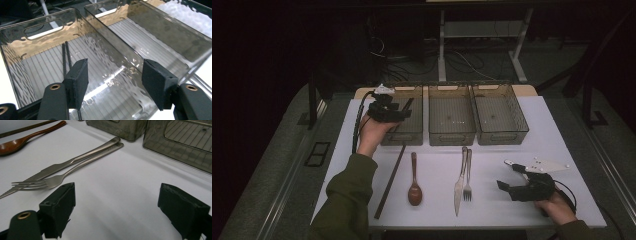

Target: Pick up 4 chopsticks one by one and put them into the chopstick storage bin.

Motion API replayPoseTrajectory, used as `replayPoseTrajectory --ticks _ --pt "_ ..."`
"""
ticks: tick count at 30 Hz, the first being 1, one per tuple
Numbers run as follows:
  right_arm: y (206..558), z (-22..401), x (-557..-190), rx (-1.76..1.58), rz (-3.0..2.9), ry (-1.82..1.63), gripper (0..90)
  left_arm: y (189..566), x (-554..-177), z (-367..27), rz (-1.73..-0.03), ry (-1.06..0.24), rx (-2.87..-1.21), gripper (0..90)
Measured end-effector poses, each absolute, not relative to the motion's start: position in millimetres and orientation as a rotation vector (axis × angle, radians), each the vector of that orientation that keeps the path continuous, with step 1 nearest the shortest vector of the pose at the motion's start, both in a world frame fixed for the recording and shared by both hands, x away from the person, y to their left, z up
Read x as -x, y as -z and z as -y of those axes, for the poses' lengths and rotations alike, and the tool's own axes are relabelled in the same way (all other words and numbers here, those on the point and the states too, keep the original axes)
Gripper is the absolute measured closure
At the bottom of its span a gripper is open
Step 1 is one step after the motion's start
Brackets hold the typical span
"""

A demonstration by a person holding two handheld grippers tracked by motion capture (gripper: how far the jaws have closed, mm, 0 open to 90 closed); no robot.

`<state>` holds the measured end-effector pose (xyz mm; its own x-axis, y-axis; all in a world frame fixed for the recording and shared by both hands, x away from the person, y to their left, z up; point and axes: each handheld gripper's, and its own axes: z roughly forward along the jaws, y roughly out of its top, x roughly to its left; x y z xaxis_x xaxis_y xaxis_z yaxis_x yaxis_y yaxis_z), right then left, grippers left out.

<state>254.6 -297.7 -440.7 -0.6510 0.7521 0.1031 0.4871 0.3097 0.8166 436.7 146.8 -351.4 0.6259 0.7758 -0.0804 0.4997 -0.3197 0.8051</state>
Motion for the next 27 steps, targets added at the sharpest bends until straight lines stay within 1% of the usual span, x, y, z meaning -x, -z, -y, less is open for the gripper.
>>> replayPoseTrajectory --ticks 8,19,27 --pt "440.8 297.6 -254.6 -1.12 -2.283 -1.263 14.2 352.0 -410.7 -148.0 -0.967 -0.376 -2.008 33.9" --pt "440.5 297.9 -254.3 -1.121 -2.279 -1.265 14.2 358.1 -375.5 -149.4 -0.928 -0.382 -2.0 31.0" --pt "440.3 298.1 -254.1 -1.124 -2.276 -1.264 14.2 369.4 -351.4 -154.3 -0.932 -0.395 -1.991 28.3"
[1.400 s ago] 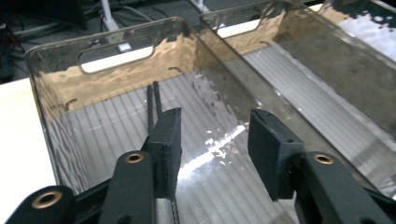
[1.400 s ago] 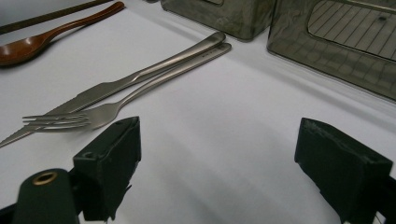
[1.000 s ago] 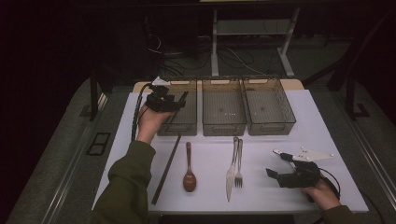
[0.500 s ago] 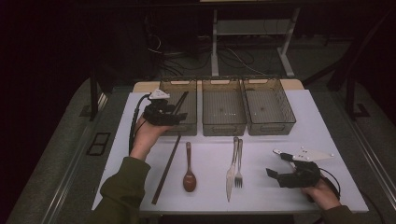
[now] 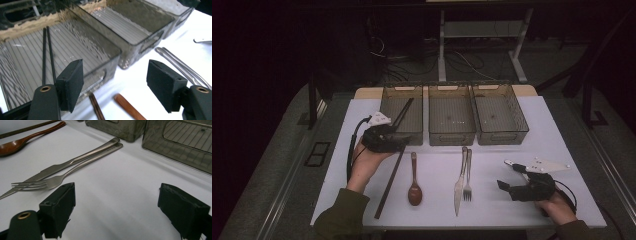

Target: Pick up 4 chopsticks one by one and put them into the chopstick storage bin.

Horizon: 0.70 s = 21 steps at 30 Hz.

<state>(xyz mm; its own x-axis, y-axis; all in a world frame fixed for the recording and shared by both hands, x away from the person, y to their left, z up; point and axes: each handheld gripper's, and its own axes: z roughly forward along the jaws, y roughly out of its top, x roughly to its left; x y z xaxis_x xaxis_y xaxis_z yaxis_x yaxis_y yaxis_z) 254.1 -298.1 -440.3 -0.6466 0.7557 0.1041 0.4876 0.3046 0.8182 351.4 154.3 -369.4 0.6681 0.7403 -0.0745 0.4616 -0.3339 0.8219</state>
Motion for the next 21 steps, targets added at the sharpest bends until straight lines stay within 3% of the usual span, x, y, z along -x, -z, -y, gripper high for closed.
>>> replayPoseTrajectory --ticks 14,21 --pt "439.2 298.3 -253.0 -1.119 -2.274 -1.264 14.2 398.0 -315.6 -171.0 -0.956 -0.378 -2.007 27.8" --pt "439.0 297.9 -252.9 -1.118 -2.274 -1.262 14.2 412.9 -303.8 -174.6 -0.997 -0.398 -2.052 36.8"
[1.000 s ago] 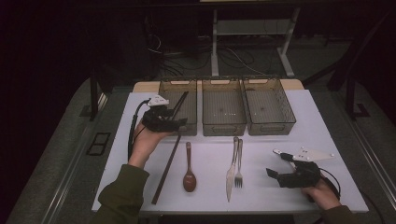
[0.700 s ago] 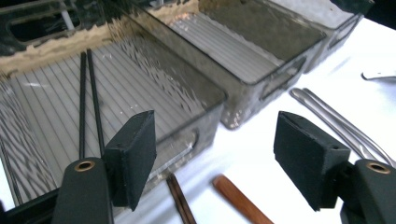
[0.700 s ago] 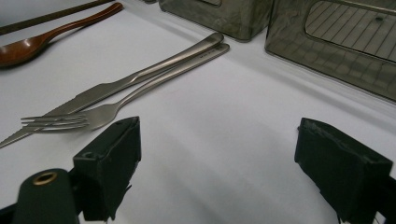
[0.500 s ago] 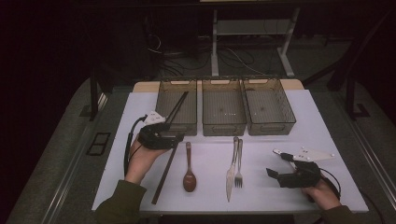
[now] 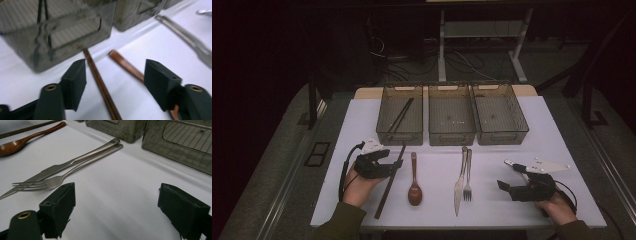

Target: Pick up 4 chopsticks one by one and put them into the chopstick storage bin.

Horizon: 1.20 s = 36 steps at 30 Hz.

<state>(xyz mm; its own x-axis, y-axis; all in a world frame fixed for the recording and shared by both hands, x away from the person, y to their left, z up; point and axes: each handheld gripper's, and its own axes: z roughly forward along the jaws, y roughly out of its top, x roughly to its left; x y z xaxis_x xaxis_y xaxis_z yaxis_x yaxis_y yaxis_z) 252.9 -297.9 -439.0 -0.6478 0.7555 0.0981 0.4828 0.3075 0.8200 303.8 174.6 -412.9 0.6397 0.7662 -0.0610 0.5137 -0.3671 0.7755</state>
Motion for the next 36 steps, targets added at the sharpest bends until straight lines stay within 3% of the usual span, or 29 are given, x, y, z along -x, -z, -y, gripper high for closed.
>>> replayPoseTrajectory --ticks 7,26,36 --pt "438.9 297.9 -252.6 -1.119 -2.269 -1.266 14.2 430.6 -294.8 -176.1 -1.072 -0.365 -2.089 49.7" --pt "438.5 297.1 -252.5 -1.114 -2.27 -1.26 14.2 438.2 -300.1 -172.7 -1.13 -0.386 -2.115 72.9" --pt "438.7 296.7 -252.5 -1.112 -2.272 -1.259 14.2 440.7 -300.9 -175.3 -1.149 -0.352 -2.114 74.9"
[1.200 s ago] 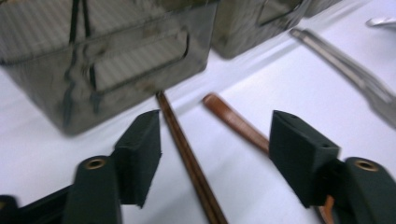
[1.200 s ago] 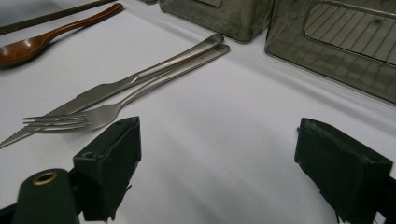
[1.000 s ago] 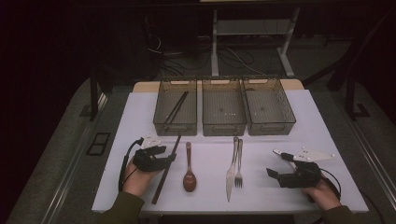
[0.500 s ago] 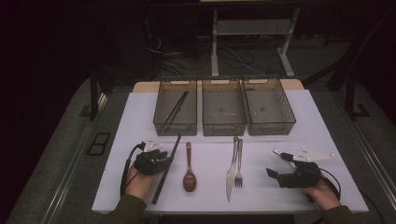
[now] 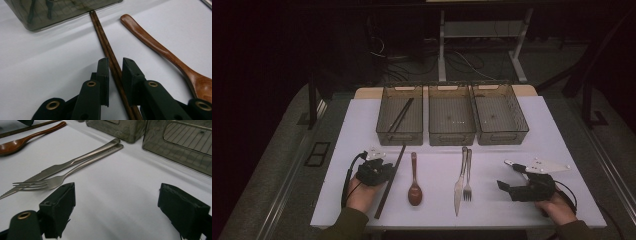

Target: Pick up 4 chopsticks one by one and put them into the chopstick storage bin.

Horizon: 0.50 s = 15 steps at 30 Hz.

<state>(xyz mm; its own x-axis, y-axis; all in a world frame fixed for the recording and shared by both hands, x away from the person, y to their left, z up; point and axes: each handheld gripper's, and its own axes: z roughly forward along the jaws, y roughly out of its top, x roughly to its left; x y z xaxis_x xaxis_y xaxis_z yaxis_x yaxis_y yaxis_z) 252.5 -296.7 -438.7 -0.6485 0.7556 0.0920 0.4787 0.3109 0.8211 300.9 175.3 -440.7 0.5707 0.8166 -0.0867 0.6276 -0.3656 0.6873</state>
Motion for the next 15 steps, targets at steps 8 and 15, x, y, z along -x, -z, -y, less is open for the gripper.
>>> replayPoseTrajectory --ticks 8,15 --pt "438.6 297.0 -252.5 -1.112 -2.272 -1.259 14.2 440.7 -300.2 -178.6 -1.162 -0.36 -2.118 75.4" --pt "438.4 297.3 -252.4 -1.113 -2.271 -1.26 14.2 441.3 -297.0 -177.6 -1.156 -0.36 -2.127 75.5"
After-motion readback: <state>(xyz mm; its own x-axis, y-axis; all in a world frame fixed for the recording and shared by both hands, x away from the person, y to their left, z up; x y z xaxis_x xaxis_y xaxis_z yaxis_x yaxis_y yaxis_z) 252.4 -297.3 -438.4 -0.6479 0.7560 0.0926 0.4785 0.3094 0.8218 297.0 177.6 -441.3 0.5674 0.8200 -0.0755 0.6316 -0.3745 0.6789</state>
